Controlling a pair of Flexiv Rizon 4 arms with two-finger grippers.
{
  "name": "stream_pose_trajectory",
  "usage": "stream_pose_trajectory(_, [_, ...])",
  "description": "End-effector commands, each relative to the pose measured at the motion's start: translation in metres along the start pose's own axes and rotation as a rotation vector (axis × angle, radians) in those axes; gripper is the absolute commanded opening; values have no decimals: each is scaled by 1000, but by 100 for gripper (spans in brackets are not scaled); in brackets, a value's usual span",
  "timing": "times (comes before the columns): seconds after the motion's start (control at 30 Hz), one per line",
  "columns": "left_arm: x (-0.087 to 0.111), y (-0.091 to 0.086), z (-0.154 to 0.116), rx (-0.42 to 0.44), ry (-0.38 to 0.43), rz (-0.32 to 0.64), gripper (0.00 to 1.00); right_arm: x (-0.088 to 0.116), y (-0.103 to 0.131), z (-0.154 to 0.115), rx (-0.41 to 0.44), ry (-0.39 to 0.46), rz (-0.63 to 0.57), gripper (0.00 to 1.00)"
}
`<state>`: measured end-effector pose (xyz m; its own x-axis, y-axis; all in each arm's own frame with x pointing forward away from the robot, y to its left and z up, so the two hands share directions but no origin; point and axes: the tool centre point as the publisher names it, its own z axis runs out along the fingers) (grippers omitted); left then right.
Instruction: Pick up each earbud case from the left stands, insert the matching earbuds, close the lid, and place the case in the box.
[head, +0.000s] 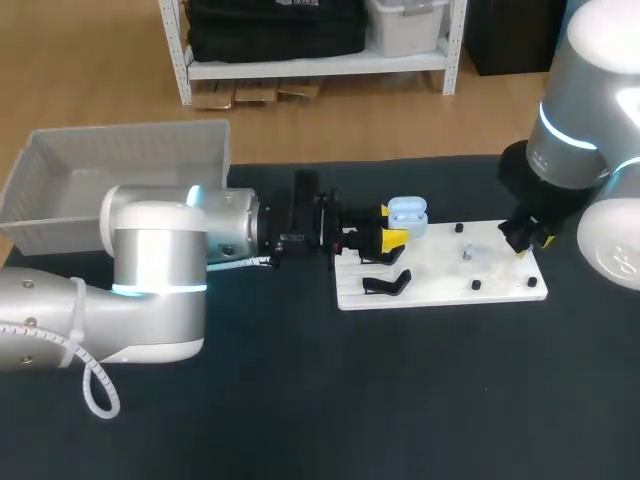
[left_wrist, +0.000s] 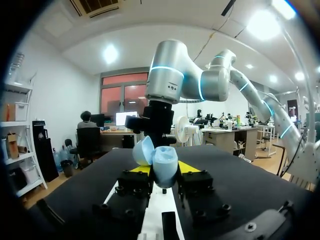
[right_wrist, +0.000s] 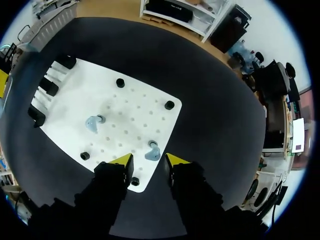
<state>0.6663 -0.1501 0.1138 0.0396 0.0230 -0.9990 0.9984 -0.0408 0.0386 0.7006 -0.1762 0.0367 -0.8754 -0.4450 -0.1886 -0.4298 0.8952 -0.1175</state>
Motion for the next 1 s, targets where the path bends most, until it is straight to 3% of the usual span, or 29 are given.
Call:
stream_pose_trajectory(0.03, [1, 0, 0, -2, -6, 4, 0, -1, 1, 3, 6, 3, 4, 38])
stream_pose_trajectory(0.6, [1, 0, 0, -2, -6, 4, 0, -2, -1, 14, 13, 12, 20, 40])
stream_pose_trajectory(1.0, [1, 0, 0, -2, -6, 4, 0, -3, -3, 18, 12, 15, 28, 32])
